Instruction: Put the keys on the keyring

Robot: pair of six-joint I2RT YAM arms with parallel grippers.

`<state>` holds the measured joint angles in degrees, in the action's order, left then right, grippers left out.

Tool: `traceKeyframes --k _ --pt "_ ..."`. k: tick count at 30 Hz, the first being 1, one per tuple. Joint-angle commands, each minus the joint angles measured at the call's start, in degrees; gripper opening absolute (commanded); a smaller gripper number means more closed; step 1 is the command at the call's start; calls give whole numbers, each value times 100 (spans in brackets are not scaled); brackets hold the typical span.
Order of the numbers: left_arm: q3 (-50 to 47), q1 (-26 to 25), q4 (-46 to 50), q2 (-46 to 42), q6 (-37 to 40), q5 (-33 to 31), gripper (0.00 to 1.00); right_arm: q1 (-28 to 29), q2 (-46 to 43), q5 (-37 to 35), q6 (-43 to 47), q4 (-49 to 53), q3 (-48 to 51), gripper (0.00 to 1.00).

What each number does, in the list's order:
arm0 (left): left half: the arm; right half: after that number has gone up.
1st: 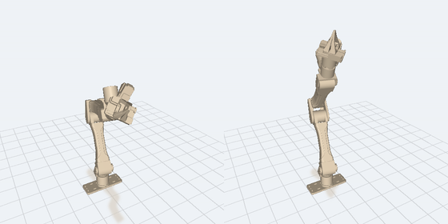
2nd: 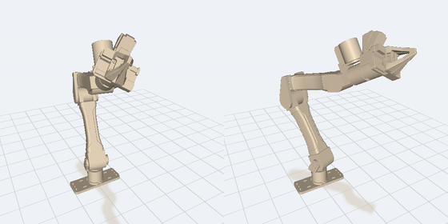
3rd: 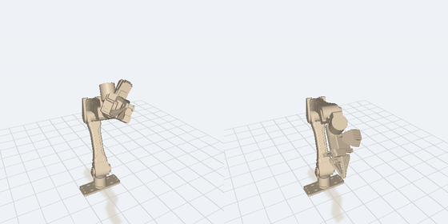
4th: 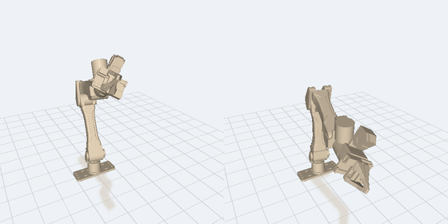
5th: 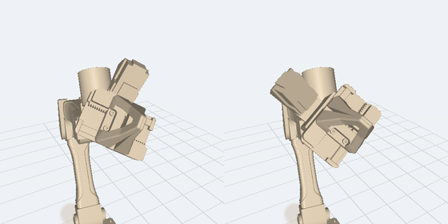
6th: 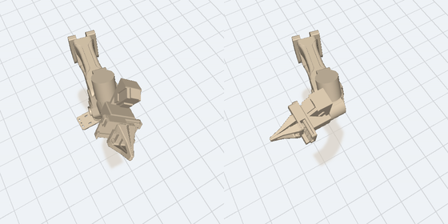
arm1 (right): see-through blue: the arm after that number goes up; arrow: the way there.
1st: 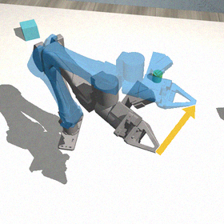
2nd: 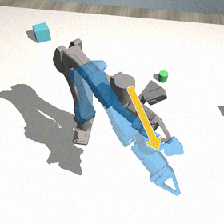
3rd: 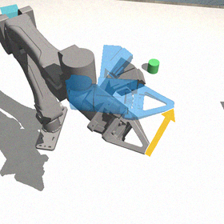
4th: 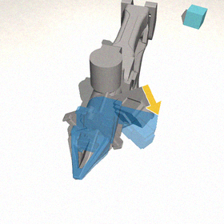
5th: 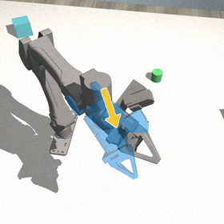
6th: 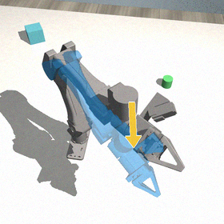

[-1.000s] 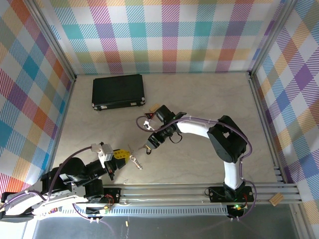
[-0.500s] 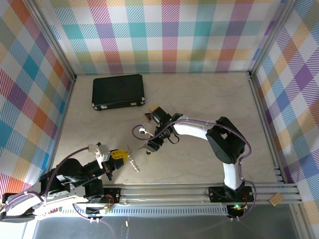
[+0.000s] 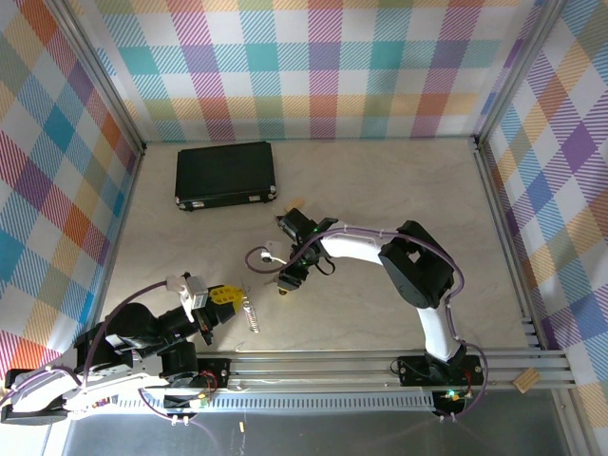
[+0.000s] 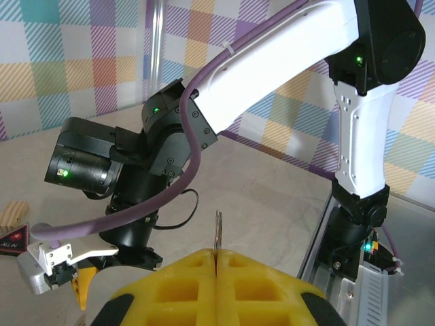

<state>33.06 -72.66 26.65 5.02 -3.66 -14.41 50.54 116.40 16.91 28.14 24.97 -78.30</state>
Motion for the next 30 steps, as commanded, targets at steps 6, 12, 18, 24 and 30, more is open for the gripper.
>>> traceKeyframes --k 6,12,18,24,30 --pt "-41 -10 -272 -147 -82 53 0 104 168 -103 232 148 -212 43" --pt "-54 -11 -275 -173 -82 59 0 114 199 -176 249 140 -253 37" --pt "-64 -8 -266 -176 -100 18 0 166 252 -443 323 118 -283 30" --pt "-63 -10 -268 -168 -99 20 0 184 269 -461 319 113 -282 23" --pt "-76 -7 -257 -168 -108 -26 0 193 277 -449 330 127 -312 17"
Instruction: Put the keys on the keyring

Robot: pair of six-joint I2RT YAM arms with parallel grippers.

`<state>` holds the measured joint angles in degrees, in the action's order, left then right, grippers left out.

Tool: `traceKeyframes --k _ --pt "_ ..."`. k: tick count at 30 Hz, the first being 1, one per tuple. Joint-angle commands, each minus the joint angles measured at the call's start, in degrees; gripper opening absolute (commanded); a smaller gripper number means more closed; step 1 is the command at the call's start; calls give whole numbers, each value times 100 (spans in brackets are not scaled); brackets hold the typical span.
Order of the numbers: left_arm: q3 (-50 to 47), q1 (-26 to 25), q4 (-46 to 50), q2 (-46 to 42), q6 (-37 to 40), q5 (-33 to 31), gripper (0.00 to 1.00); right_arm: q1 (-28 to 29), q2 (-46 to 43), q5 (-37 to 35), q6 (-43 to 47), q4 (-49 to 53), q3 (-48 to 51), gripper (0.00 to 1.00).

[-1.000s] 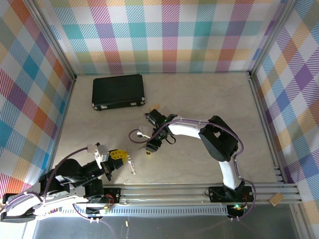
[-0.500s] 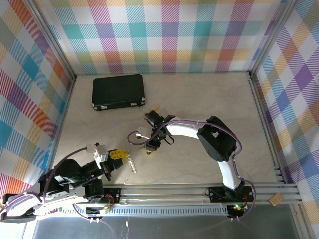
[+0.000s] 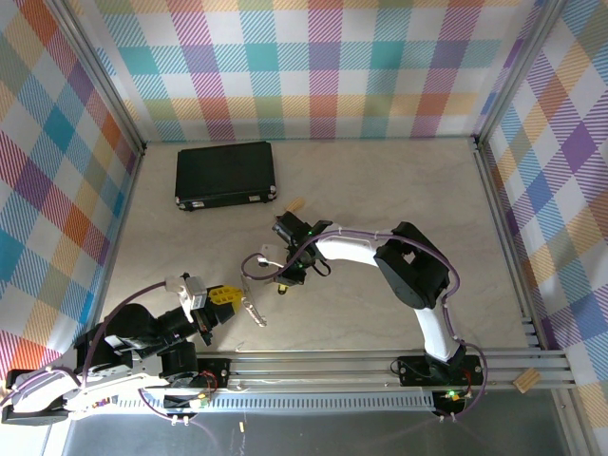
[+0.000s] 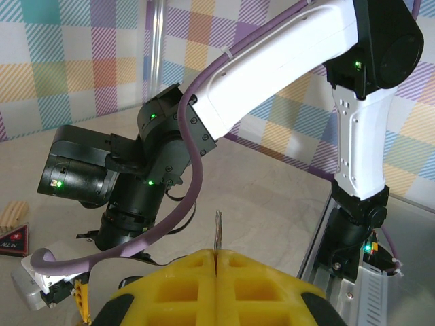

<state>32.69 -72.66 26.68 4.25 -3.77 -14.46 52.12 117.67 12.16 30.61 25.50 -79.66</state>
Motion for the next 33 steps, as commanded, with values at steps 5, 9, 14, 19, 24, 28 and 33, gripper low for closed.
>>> traceKeyframes --k 5,9,14,19,24,28,33 --pt "-45 -9 -266 -96 -93 -7 0 35 116 -76 70 32 -141 11" --pt "-51 -5 -271 -92 -93 -14 0 44 123 -47 64 52 -168 7" --pt "-45 -6 -269 -91 -88 -9 0 44 73 -31 59 36 -127 4" --pt "-44 -7 -277 -104 -71 -3 0 41 -234 87 -80 -113 90 1" --pt "-20 -6 -306 -99 -38 30 0 36 -870 284 -452 -368 550 0" --pt "7 -10 -341 -84 -10 51 0 36 -1532 541 -816 -581 974 0" --pt "134 -3 -401 249 72 135 0 40 -2657 966 -1199 -835 1557 0"
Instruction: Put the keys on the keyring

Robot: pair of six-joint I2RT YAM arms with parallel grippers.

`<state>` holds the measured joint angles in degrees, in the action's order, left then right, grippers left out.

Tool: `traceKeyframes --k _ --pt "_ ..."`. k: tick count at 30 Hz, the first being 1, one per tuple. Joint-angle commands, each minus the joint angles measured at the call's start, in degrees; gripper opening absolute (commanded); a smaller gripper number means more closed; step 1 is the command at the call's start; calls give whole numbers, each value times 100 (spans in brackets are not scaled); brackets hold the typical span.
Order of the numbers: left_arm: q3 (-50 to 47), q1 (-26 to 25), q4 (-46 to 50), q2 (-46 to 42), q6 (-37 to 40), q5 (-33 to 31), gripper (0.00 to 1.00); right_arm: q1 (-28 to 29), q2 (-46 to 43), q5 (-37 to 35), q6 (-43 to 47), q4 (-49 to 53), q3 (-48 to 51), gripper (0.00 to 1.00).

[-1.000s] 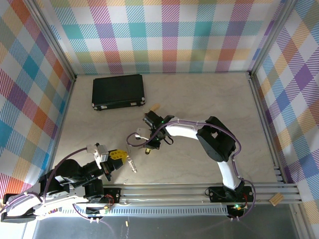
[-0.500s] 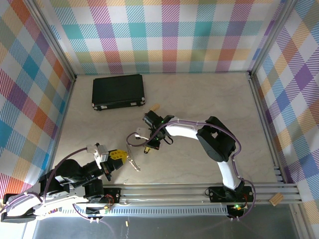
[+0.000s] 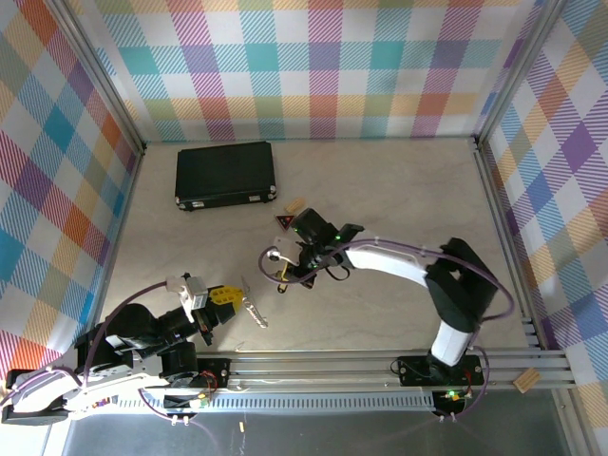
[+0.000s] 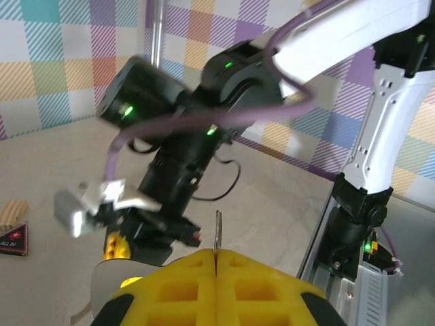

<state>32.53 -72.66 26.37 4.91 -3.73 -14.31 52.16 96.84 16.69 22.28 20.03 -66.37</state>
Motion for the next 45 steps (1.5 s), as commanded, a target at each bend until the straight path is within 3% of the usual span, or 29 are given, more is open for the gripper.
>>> traceKeyframes --k 1,7,12,16,28,31,35,38,45 --pt "204 -7 -372 298 93 153 0 35 -764 589 -404 -317 335 0" --pt "442 -10 -553 953 173 263 0 64 -1325 84 -883 237 590 0" --pt "420 -9 -686 1011 157 262 0 101 -1427 -1158 -1939 547 1116 0" --pt "438 -5 -657 1024 173 285 0 101 -1280 -1638 -2714 566 1512 0" --pt "230 -2 -626 849 144 232 0 101 -754 -1839 -3451 -284 2291 0" --pt "201 -4 -564 760 134 199 0 101 -805 -1682 -3382 -405 2384 7" --pt "190 -9 -471 658 114 189 0 102 -1112 -1227 -3283 -546 2529 25" --pt "161 -11 -460 595 107 191 0 103 -1266 -1285 -3273 -408 2540 32" --pt "122 -4 -458 521 95 187 0 68 -1506 -1335 -3236 -25 2463 35"
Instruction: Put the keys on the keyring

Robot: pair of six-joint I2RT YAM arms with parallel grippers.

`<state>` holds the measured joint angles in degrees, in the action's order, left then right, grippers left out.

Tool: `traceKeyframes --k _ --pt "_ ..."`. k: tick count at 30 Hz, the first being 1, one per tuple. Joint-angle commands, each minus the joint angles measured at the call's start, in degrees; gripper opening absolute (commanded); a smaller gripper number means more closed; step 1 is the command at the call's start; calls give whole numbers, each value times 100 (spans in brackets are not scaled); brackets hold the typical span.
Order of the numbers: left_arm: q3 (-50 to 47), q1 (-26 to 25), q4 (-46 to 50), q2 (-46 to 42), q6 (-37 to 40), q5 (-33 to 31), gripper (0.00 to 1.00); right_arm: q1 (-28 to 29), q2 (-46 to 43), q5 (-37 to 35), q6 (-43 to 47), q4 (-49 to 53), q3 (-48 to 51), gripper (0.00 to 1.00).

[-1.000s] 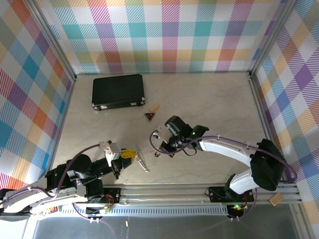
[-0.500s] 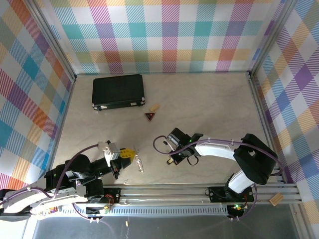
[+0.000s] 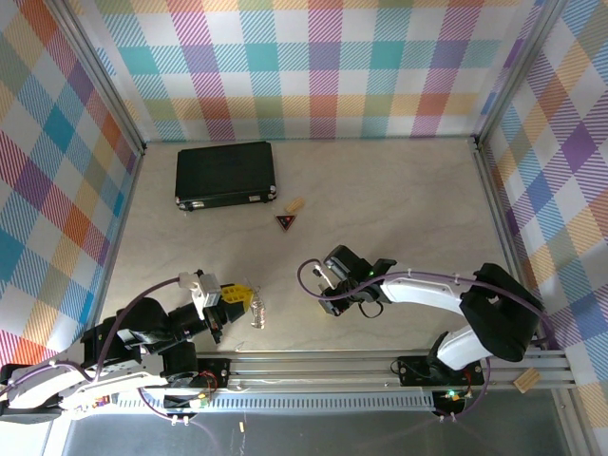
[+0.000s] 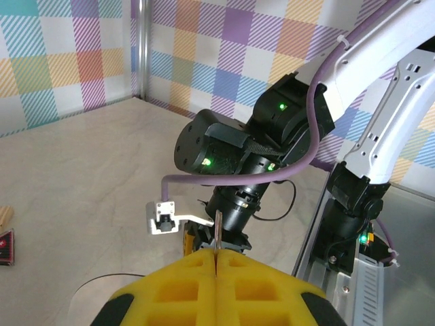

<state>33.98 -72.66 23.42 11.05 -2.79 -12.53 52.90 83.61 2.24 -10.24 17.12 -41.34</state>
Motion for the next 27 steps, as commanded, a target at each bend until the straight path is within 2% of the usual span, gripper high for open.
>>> traceKeyframes --k 1,10,27 --pt "-23 -10 -169 -93 6 14 0 -16 -223 114 45 312 -54 35" --pt "-44 -9 -180 -111 14 -3 0 -45 -160 301 347 848 -477 35" --pt "-83 -6 -162 -218 4 -51 0 -17 782 270 575 1110 -1166 26"
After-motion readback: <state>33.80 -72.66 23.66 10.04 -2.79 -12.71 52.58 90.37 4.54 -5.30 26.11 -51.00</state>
